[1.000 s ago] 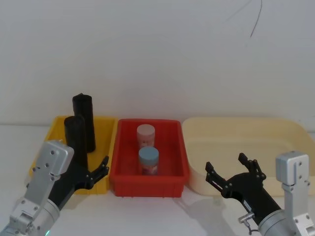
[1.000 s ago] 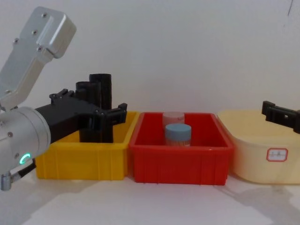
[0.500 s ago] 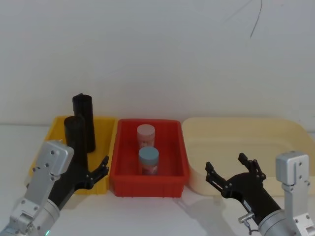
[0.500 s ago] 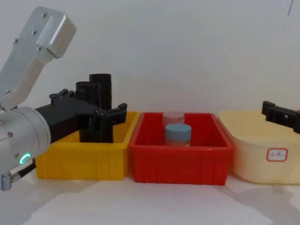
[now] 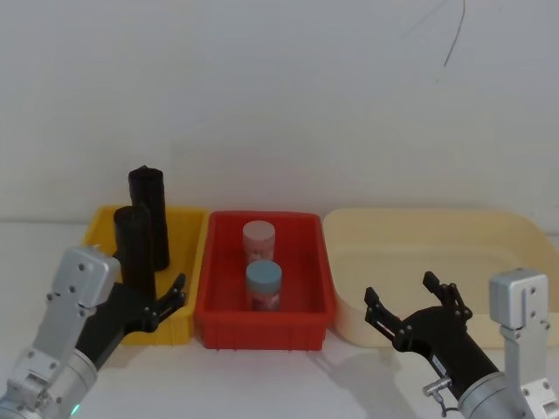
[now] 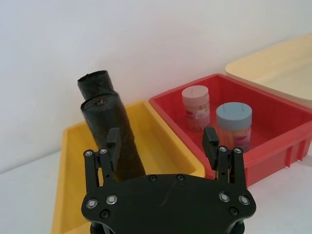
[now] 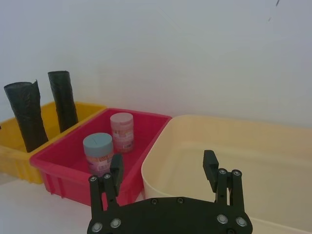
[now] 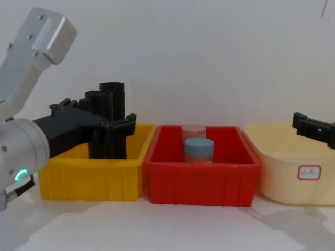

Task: Pick up the garbage bag with the one hand and transfer it to the other hand.

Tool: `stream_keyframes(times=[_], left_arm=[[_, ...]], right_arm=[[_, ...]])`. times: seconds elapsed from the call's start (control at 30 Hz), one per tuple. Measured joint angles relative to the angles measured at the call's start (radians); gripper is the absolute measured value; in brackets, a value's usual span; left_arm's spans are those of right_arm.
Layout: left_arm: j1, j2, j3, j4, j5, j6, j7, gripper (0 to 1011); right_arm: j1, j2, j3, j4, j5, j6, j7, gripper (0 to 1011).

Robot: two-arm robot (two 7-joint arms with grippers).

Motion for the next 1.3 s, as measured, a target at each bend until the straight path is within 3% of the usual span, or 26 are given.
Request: stream_keyframes(times=[0.67, 1.0, 1.3], left_arm=[[-0.060, -0.020, -0.081, 0.151, -0.141, -0.015, -0.119, 1000], [-0.112, -0.048, -0.089, 0.233, -0.177, -0.018, -0.178, 1000], [-0.159, -0.075, -0.083, 0.293, -0.181, -0.034, -0.214, 1000]], right_arm=[[0.000, 0.000, 0.000, 0.000, 0.000, 0.000, 0.000, 999], [0.000, 0.000, 0.000, 0.000, 0.000, 0.000, 0.000, 999], [0.000, 0.000, 0.000, 0.000, 0.000, 0.000, 0.000, 999]])
